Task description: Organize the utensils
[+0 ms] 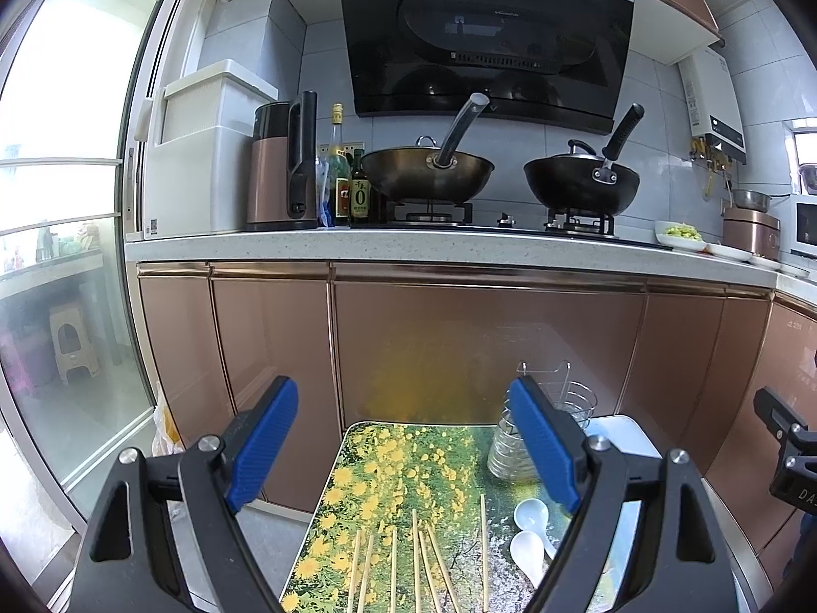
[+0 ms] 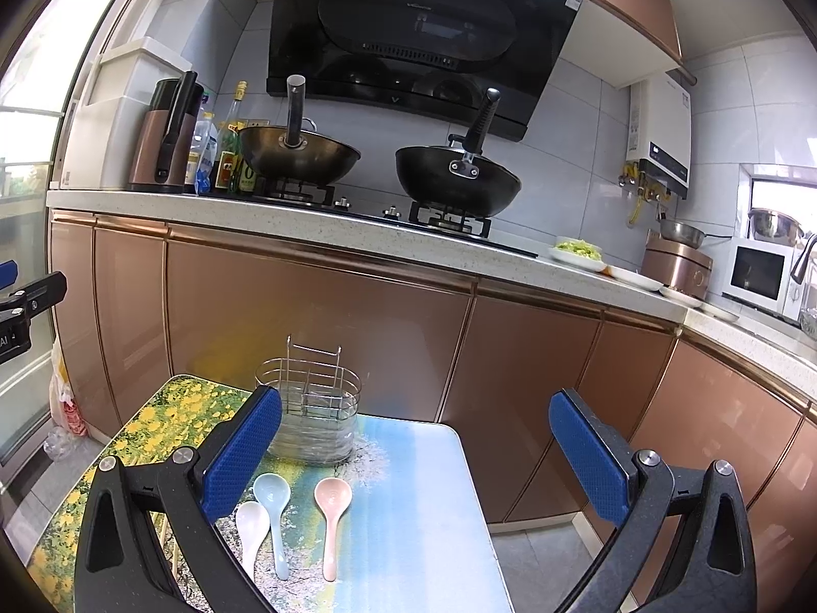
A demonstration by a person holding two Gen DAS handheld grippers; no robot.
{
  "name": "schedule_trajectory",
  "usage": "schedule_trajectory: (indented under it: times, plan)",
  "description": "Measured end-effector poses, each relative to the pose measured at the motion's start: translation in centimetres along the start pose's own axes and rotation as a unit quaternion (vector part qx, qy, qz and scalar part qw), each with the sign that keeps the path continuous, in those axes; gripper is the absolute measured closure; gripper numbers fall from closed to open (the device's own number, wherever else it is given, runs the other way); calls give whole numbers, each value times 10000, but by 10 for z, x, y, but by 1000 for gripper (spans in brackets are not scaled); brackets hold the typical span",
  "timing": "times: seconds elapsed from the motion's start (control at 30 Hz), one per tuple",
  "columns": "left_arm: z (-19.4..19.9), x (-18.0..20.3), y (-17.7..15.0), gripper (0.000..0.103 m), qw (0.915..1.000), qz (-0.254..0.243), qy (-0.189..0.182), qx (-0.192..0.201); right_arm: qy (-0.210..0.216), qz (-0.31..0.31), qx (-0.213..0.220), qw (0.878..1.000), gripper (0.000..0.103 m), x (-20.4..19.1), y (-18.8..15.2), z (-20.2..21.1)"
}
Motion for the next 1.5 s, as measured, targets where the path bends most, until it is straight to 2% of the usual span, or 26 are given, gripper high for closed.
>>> schedule_trajectory:
  times: [0.3, 0.67, 1.1, 1.5]
  plan:
    - [0, 5, 0, 19, 9999, -51, -98, -43, 8, -25, -12, 10000, 0, 2, -2, -1]
    - [-2, 4, -1, 19, 9999, -77, 22, -93, 93, -49, -40, 9999, 0, 0, -3, -6]
    - [-1, 8, 8, 19, 9998, -177, 71, 28, 178, -73, -26, 9998, 0, 1, 2, -9]
    - [6, 11, 25, 19, 9994, -171, 39, 285, 63, -101, 120, 9999, 0, 9, 17, -1]
Point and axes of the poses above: each gripper's, at about its wrist camera, not at the fingertips, and z roughly against the way its jaws point, x to its right, y to its top, the point moved 5 cm from there along -z, roughly the way its jaws point
